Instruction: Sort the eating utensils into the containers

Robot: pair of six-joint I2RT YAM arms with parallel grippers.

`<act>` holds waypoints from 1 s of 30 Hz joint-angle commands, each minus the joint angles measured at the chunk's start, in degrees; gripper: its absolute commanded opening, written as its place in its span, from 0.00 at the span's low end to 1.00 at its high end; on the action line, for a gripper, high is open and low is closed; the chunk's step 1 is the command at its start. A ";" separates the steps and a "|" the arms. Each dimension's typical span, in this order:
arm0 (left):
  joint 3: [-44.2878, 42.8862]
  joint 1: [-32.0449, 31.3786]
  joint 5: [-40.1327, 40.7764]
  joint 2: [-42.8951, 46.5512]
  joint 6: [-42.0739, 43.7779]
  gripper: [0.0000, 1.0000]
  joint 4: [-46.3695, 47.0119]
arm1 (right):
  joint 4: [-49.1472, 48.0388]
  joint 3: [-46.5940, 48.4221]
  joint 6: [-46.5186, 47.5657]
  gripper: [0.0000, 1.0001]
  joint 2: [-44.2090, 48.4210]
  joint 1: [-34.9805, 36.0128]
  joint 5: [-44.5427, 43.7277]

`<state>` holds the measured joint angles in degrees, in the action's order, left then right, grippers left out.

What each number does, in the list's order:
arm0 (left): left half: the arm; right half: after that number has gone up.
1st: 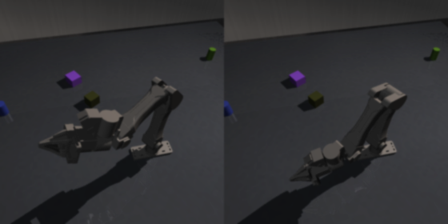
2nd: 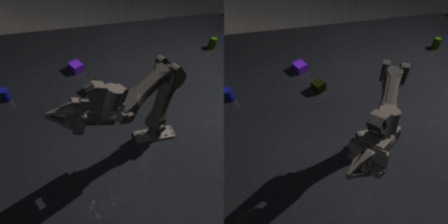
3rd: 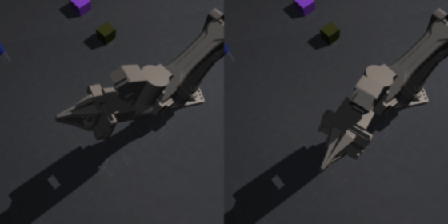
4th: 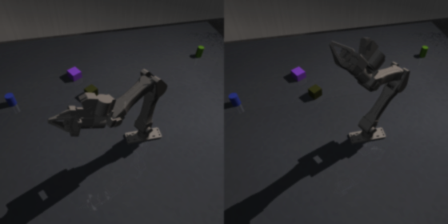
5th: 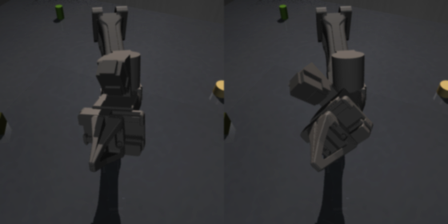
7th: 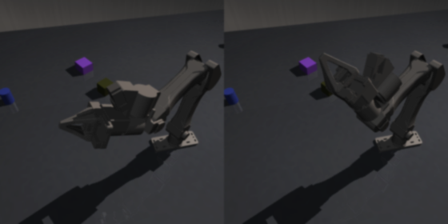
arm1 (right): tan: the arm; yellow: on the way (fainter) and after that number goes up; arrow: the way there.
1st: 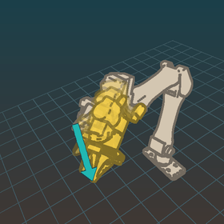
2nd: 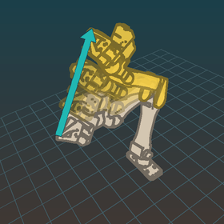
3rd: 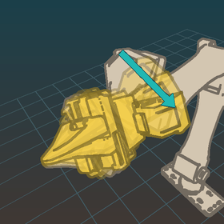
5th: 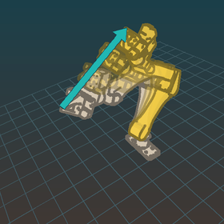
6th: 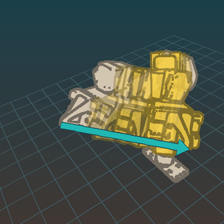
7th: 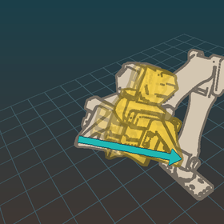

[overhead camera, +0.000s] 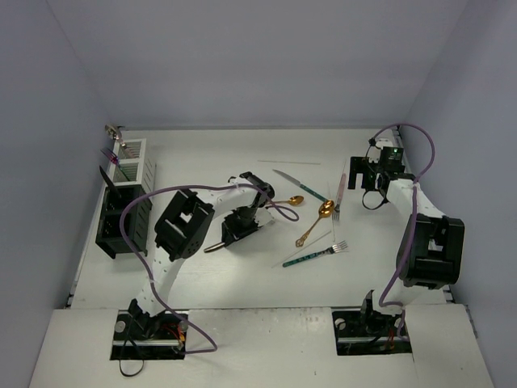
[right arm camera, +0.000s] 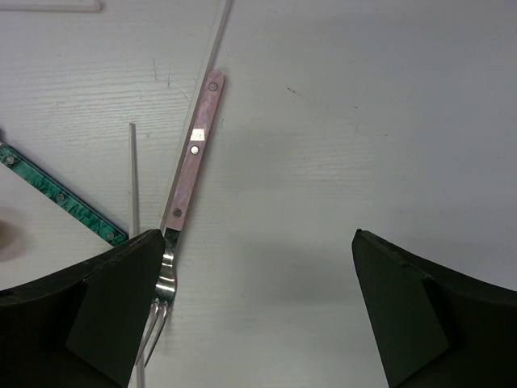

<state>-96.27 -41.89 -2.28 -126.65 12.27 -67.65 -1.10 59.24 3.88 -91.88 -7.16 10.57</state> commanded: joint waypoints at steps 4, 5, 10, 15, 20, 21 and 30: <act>-2.23 2.11 -3.06 7.29 -1.87 0.00 6.84 | -2.58 0.88 -0.54 1.00 3.27 -0.31 0.41; -2.64 2.77 -3.25 9.50 -2.22 0.00 6.83 | -2.59 0.93 -0.54 1.00 3.28 -0.31 0.47; -4.90 6.40 -4.99 21.72 -3.69 0.00 6.74 | -2.53 1.05 -0.86 1.00 3.19 -0.31 1.07; -4.09 13.12 -7.14 31.92 -4.21 0.00 7.25 | -2.61 1.23 -0.95 1.00 3.39 -0.31 1.41; -0.31 25.25 -13.84 41.92 -5.17 0.00 11.17 | -2.68 1.31 -0.95 1.00 3.57 -0.31 1.93; 1.07 27.88 -16.29 43.66 -5.45 0.00 12.40 | -2.68 1.36 -0.98 1.00 3.50 -0.31 2.00; 15.30 55.62 -28.80 61.27 -5.81 0.00 26.88 | -2.76 1.14 -0.85 1.00 3.06 -0.31 2.45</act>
<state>-83.77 6.47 -22.74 -71.63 6.88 -50.04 -1.14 59.24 3.42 -91.37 -7.16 12.30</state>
